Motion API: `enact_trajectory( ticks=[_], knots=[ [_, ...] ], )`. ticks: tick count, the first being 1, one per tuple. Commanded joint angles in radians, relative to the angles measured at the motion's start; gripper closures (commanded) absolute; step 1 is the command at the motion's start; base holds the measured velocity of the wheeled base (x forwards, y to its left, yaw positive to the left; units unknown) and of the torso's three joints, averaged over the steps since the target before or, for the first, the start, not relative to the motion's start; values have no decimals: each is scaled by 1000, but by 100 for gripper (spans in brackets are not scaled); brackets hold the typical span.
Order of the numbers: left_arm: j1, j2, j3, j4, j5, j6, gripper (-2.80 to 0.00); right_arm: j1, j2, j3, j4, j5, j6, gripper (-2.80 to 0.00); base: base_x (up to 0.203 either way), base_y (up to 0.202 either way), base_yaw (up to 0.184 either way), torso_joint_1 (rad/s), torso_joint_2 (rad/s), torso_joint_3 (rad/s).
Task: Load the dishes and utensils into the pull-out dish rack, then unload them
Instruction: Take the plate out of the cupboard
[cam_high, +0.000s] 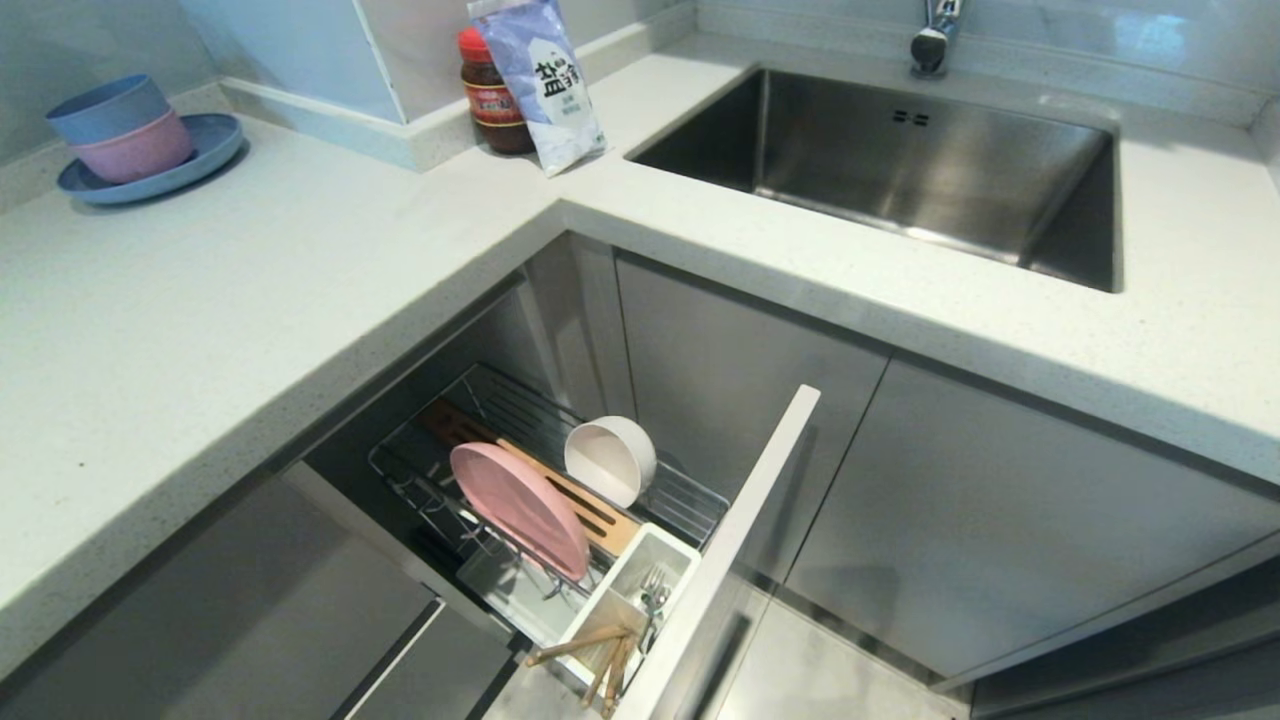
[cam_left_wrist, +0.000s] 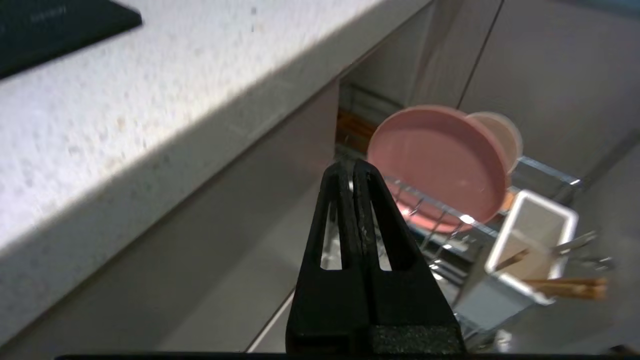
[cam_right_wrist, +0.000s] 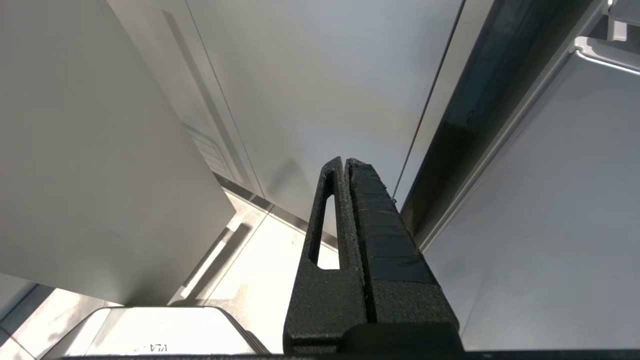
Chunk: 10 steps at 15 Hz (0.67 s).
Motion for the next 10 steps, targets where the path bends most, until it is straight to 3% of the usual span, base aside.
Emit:
enact_trajectory(
  ticks=[1, 3, 6, 10],
  knots=[
    [1, -9, 134, -114, 6, 24, 0, 0, -3, 2, 0, 0, 0, 0, 0, 0, 0, 0, 0, 0],
    [1, -9, 146, -126, -13, 3, 0, 0, -3, 2, 0, 0, 0, 0, 0, 0, 0, 0, 0, 0],
    [1, -9, 143, -5, -58, -20, 0, 0, -3, 2, 0, 0, 0, 0, 0, 0, 0, 0, 0, 0],
    [1, -9, 147, -20, -60, -17, 0, 0, -3, 2, 0, 0, 0, 0, 0, 0, 0, 0, 0, 0]
  ],
)
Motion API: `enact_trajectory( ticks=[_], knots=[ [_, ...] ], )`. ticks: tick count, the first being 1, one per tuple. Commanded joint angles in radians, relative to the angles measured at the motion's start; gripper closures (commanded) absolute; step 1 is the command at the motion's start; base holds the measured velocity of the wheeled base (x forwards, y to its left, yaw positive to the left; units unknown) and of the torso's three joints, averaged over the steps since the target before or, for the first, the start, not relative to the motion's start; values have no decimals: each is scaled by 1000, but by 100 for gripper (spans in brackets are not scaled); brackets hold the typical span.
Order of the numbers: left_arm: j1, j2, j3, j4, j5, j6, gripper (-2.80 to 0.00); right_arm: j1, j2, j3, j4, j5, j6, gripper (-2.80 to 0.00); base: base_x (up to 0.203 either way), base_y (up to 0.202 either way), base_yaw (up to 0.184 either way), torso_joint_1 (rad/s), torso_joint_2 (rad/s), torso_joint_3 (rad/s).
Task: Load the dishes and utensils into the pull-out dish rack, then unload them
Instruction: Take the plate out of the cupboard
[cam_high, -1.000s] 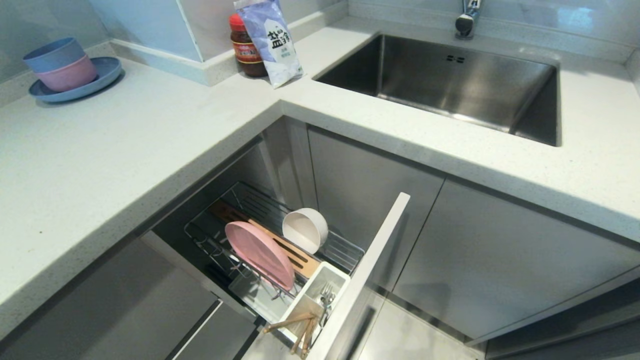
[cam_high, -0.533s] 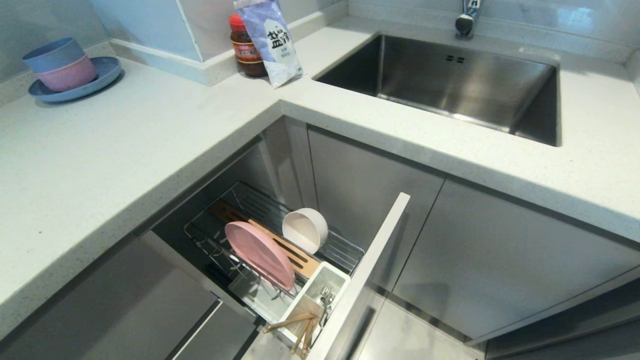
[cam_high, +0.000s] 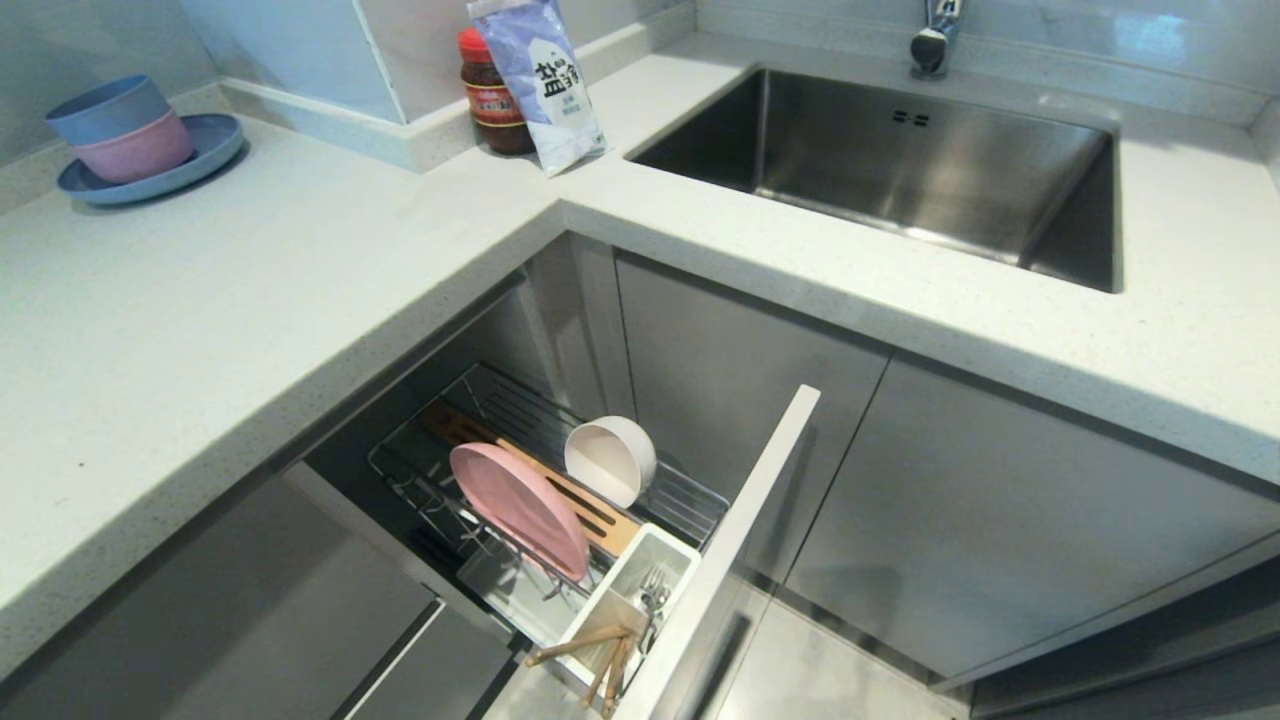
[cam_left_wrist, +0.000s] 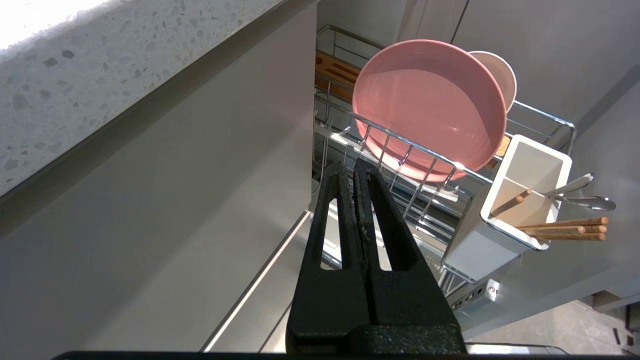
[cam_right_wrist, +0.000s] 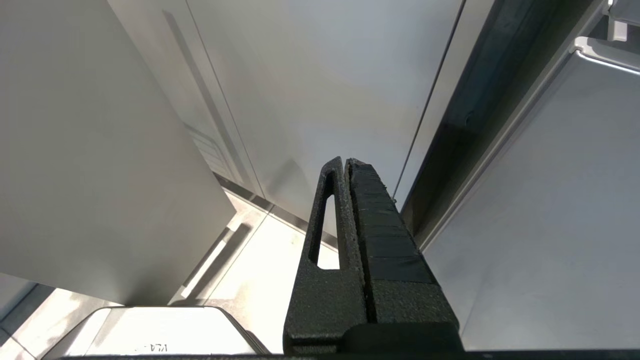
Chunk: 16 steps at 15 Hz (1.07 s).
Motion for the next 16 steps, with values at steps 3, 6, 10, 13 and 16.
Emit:
enact_trajectory(
  ticks=[3, 6, 10, 13, 16],
  knots=[
    [0, 2, 27, -2, 3, -17, 0, 0, -3, 2, 0, 0, 0, 0, 0, 0, 0, 0, 0, 0],
    [0, 2, 9, -4, 4, -23, 0, 0, -3, 2, 0, 0, 0, 0, 0, 0, 0, 0, 0, 0],
    [-3, 6, -227, 14, -36, -80, 0, 0, -3, 2, 0, 0, 0, 0, 0, 0, 0, 0, 0, 0],
    [-4, 87, -453, 55, -126, -93, 0, 0, -3, 2, 0, 0, 0, 0, 0, 0, 0, 0, 0, 0],
    [-27, 269, -713, 67, -187, -96, 0, 0, -3, 2, 0, 0, 0, 0, 0, 0, 0, 0, 0, 0]
  ],
)
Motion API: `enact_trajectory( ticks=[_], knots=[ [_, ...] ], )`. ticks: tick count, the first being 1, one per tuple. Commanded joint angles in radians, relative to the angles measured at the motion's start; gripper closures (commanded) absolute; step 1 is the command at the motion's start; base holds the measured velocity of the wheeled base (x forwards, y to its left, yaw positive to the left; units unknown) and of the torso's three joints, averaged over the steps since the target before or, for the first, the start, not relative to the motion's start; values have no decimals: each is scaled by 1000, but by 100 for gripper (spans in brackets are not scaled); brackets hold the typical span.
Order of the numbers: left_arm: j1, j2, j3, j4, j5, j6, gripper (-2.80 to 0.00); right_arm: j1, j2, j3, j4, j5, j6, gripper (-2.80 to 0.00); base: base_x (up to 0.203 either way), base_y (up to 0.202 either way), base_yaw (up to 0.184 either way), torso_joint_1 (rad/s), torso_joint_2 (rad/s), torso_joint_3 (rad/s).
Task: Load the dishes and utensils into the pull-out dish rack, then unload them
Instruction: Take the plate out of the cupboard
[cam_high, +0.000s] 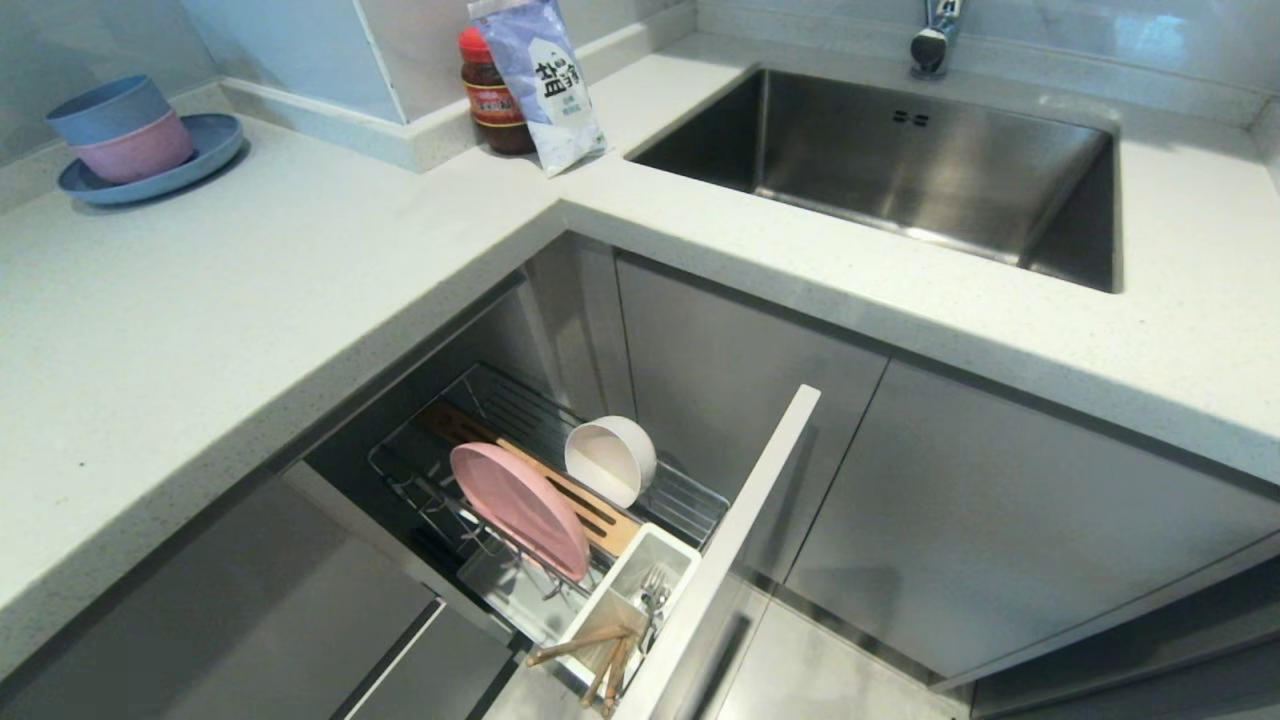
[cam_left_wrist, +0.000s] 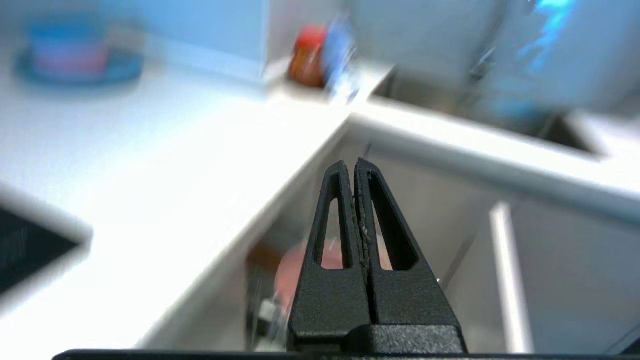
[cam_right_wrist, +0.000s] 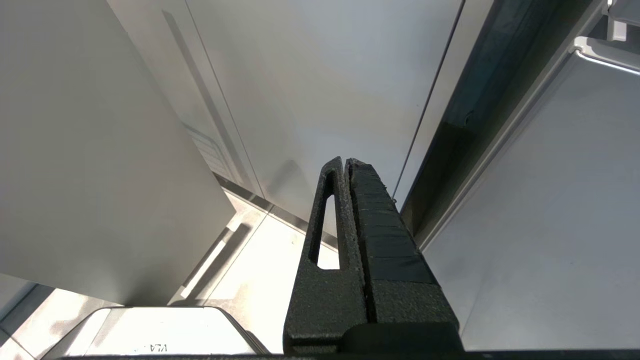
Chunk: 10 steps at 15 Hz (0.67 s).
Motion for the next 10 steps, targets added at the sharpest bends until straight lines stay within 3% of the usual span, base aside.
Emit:
enact_trajectory(
  ticks=[1, 4, 5, 8, 10],
  knots=[
    [-18, 202, -194, 2, -39, -2, 0, 0, -3, 2, 0, 0, 0, 0, 0, 0, 0, 0, 0, 0],
    [-24, 419, -395, -36, -85, -20, 0, 0, -3, 2, 0, 0, 0, 0, 0, 0, 0, 0, 0, 0],
    [-27, 499, -460, -78, -89, -51, 0, 0, -3, 2, 0, 0, 0, 0, 0, 0, 0, 0, 0, 0],
    [-94, 668, -545, -178, -12, -279, 0, 0, -3, 2, 0, 0, 0, 0, 0, 0, 0, 0, 0, 0],
    [-194, 731, -573, -191, 39, -366, 0, 0, -3, 2, 0, 0, 0, 0, 0, 0, 0, 0, 0, 0]
  ],
)
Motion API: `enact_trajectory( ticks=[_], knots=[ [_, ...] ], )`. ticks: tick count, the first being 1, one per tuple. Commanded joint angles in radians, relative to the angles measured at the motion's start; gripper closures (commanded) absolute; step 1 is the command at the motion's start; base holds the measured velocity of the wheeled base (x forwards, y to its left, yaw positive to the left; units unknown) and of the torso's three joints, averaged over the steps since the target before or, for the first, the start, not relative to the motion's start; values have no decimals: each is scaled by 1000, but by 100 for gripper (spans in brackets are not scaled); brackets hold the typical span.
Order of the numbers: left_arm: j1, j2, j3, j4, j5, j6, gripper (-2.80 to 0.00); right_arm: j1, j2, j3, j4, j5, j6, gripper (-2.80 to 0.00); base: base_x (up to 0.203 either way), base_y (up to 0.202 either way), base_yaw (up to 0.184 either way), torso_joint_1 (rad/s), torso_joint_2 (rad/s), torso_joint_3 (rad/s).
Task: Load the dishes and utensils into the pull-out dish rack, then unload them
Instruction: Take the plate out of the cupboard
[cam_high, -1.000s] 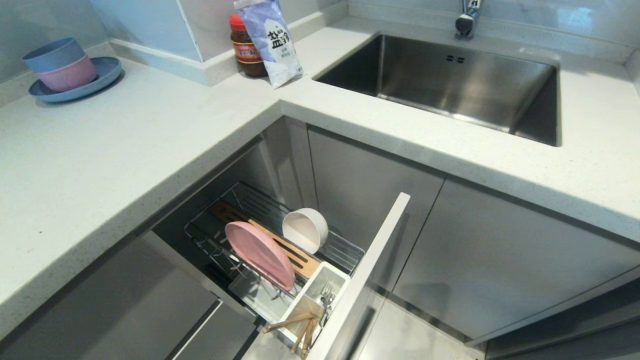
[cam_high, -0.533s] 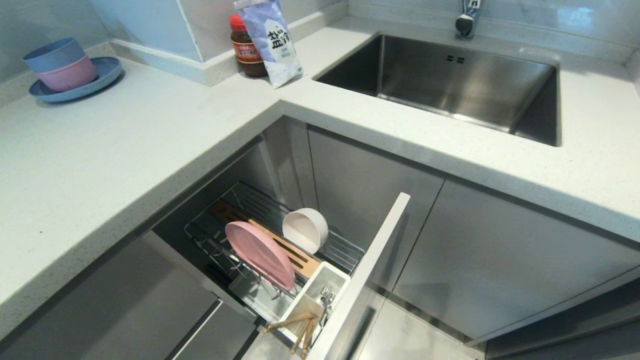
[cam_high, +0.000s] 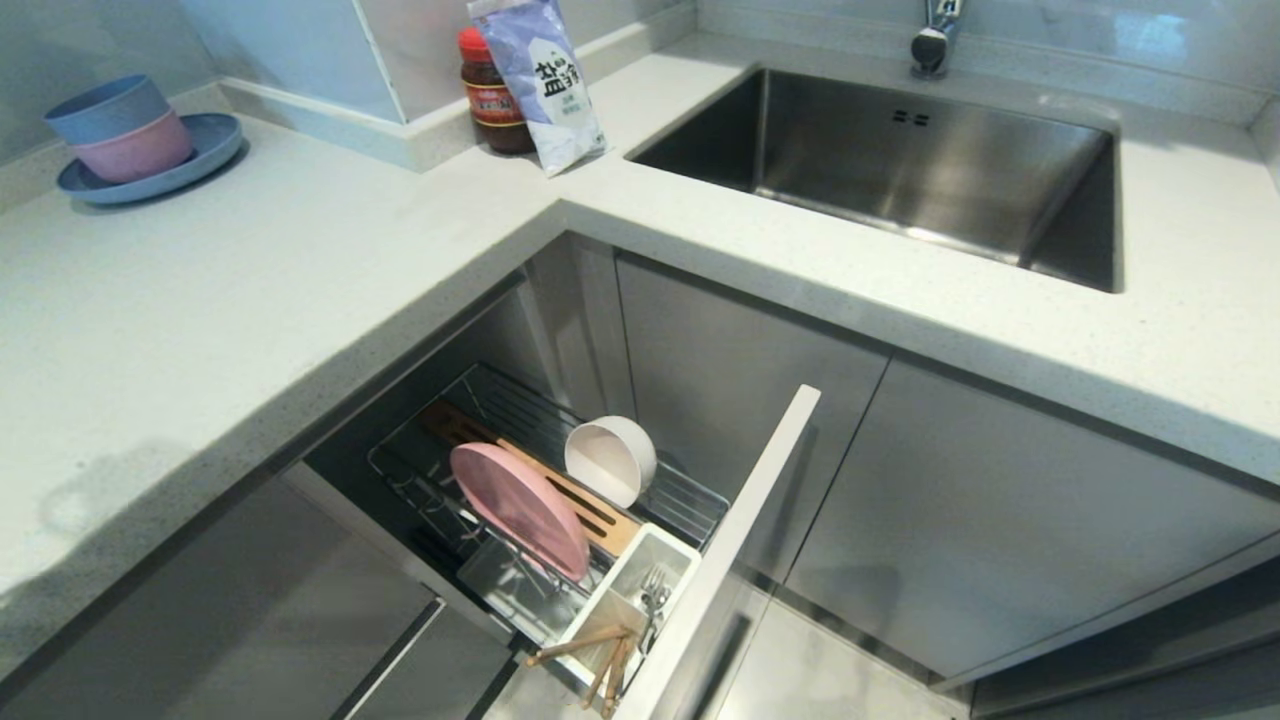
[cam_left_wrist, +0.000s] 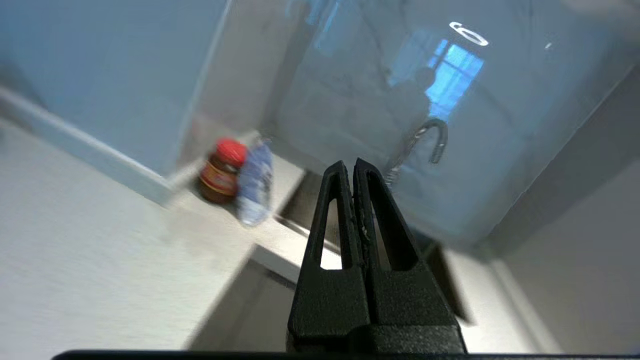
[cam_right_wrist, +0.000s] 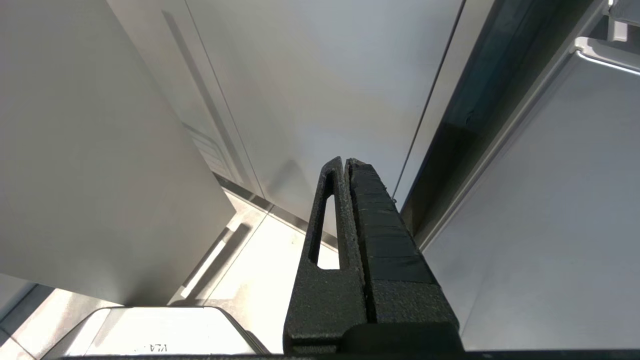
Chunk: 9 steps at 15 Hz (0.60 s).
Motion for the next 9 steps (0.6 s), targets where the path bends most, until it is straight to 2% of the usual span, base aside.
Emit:
enact_trajectory(
  ticks=[1, 2, 4, 7, 9],
  knots=[
    [-139, 128, -19, -5, 37, -87, 0, 0, -3, 2, 0, 0, 0, 0, 0, 0, 0, 0, 0, 0],
    [-204, 157, -18, -6, 89, -115, 0, 0, -3, 2, 0, 0, 0, 0, 0, 0, 0, 0, 0, 0],
    [-312, 216, -17, -8, 254, -138, 0, 0, -3, 2, 0, 0, 0, 0, 0, 0, 0, 0, 0, 0],
    [-474, 276, -16, -8, 410, -170, 0, 0, -3, 2, 0, 0, 0, 0, 0, 0, 0, 0, 0, 0],
    [-555, 338, -15, -8, 521, -199, 0, 0, -3, 2, 0, 0, 0, 0, 0, 0, 0, 0, 0, 0]
  ],
)
